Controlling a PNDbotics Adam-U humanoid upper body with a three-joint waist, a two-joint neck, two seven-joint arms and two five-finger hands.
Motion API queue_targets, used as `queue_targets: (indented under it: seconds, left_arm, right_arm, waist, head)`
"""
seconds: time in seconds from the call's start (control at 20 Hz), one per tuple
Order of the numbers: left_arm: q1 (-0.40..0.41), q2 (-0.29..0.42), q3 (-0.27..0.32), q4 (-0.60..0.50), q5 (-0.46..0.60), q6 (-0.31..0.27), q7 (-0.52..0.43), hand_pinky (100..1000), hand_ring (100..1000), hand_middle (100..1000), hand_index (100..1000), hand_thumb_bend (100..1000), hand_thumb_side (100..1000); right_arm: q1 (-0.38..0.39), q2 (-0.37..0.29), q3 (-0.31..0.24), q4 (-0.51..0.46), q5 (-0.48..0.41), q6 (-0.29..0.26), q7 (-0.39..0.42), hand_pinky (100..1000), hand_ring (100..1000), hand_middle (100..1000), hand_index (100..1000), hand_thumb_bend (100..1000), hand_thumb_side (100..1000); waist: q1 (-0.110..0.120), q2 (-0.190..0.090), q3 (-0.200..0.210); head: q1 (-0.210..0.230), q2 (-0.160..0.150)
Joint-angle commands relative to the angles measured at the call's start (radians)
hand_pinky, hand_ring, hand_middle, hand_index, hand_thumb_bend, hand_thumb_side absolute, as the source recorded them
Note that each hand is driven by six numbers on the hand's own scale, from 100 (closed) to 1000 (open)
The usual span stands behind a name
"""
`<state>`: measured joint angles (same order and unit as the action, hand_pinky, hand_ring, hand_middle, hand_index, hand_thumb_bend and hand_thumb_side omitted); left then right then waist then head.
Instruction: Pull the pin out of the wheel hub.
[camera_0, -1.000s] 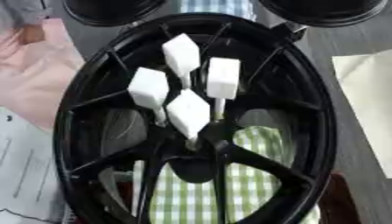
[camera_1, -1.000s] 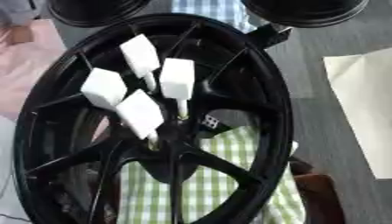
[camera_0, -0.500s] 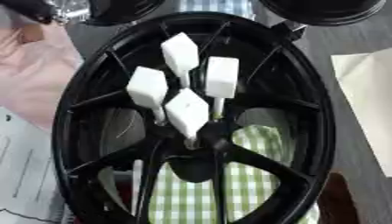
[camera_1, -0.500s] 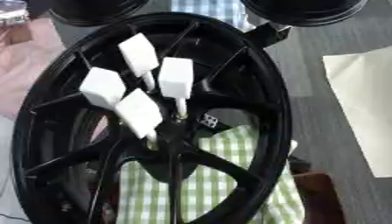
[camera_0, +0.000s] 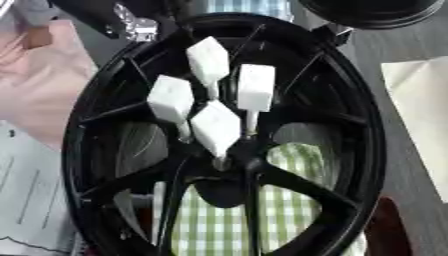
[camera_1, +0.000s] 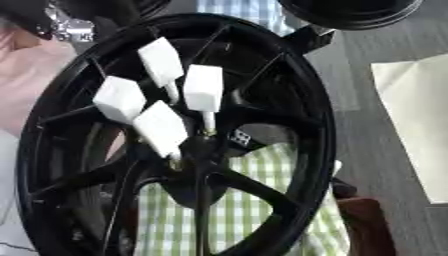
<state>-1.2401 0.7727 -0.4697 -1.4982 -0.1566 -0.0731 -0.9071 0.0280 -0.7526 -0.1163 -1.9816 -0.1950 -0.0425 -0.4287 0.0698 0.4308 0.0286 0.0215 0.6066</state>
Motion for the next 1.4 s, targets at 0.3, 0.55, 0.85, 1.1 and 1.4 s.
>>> queue_targets:
  seconds: [0.3,0.55,0.85,1.1,1.4]
  left_arm:
    - [0.031,0.081,0.021,-0.099,0.046,-0.088,0.000,979,787,656,844,495,976]
    - [0.075,0.115,0.033,-0.155,0.054,-0.091,0.000,975,781,651,850,489,973]
    - [0.139,0.163,0.058,-0.257,0.092,-0.083,0.000,964,768,636,862,479,915]
    - [0.196,0.215,0.095,-0.334,0.098,-0.022,0.000,945,798,721,892,470,730]
    - [0.223,0.235,0.121,-0.368,0.061,0.078,0.000,966,817,739,882,498,740]
  right_arm:
    - [-0.003,-0.013,0.001,-0.018,0.005,0.009,-0.004,814,553,617,667,100,737]
    - [-0.005,-0.007,0.004,-0.018,0.006,0.011,-0.006,814,552,616,667,100,739]
    - [-0.005,0.003,0.005,-0.018,0.003,0.013,-0.007,813,550,614,665,100,744]
    - [-0.007,0.008,0.009,-0.018,0.004,0.015,-0.007,814,550,613,664,100,746]
    - [-0.008,0.015,0.009,-0.018,0.002,0.015,-0.012,813,549,612,663,100,745]
  waist:
    - [0.014,-0.077,-0.001]
    - [0.014,-0.076,-0.004]
    - [0.015,-0.071,-0.009]
    - [0.015,-0.067,-0.011]
    - [0.014,-0.066,-0.012]
  head:
    - [-0.017,-0.013]
    - [-0.022,-0.016]
    - [-0.025,-0.018]
    - [-0.027,-0.015]
    - [-0.026,-0.007]
